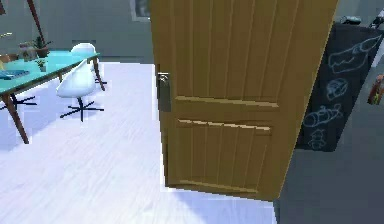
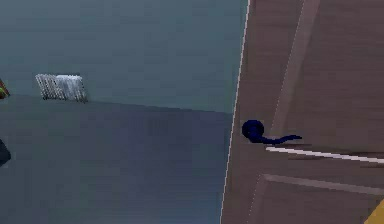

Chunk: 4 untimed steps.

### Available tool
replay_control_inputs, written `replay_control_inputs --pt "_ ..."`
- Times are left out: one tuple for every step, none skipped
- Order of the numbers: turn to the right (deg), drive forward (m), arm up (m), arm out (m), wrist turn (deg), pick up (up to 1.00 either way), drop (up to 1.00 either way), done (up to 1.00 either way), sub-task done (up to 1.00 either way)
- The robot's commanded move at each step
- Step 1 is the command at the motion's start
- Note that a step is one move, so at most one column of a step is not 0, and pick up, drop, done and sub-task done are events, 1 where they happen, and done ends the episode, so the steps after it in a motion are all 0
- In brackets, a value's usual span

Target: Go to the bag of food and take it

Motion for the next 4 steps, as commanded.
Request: replay_control_inputs --pt "0.0 0.25 0.0 0.0 0.0 0.0 0.0 0.0 0.0" --pt "-45.0 0.0 0.0 0.0 0.0 0.0 0.0 0.0 0.0" --pt "-39.0 0.0 0.0 0.0 0.0 0.0 0.0 0.0 0.0" --pt "0.0 1.0 0.0 0.0 0.0 0.0 0.0 0.0 0.0"
